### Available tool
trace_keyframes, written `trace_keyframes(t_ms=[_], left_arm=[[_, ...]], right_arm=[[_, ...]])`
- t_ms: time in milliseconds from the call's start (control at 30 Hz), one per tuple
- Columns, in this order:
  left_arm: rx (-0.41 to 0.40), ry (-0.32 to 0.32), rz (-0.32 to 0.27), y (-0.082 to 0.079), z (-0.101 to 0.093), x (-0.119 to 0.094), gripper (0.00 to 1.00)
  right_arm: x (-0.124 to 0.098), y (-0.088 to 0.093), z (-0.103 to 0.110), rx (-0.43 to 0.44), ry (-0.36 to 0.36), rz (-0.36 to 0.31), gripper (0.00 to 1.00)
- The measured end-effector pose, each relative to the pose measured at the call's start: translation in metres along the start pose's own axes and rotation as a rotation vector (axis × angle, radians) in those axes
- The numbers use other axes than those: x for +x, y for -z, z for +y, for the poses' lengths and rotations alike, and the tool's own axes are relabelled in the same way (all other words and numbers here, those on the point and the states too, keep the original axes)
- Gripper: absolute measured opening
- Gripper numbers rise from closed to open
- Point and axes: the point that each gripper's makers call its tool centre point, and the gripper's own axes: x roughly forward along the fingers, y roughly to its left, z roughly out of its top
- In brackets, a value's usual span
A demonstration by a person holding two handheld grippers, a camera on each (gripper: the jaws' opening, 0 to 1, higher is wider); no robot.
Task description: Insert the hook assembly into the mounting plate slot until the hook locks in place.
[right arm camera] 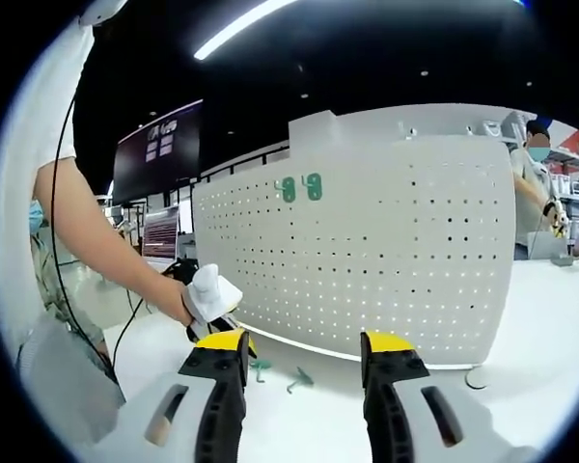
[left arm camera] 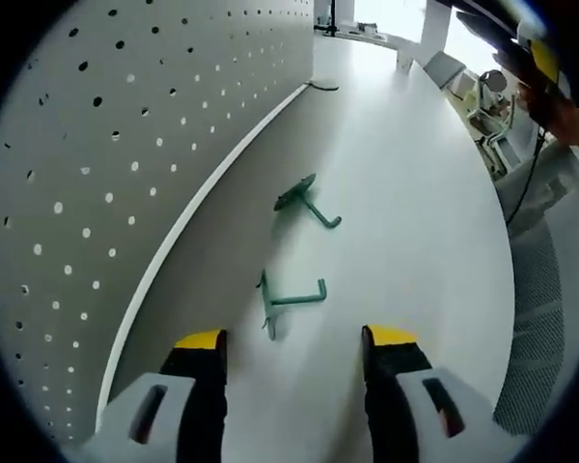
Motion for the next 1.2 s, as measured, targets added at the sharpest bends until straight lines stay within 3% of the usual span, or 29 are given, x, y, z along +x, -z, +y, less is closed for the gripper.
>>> trace_keyframes(t_ms=[200, 833, 1200], left_arm=[[-0.006, -0.011, -0.008, -0.001, 0.003, -0.002, 0.33], [-0.057, -0.091, -0.068, -0.009, 0.010, 0.002, 0.12], [-0.061, -0.134, -0.056, -0.007, 0.012, 0.002, 0.04]], right_arm=[[0.000, 0.001, -0.001, 0.001, 0.003, 0.002, 0.44], [-0.005, 0.002, -0.008, 0.000, 0.026, 0.008, 0.42], [-0.006, -0.001, -0.010, -0.005, 0.031, 0.006, 0.42]])
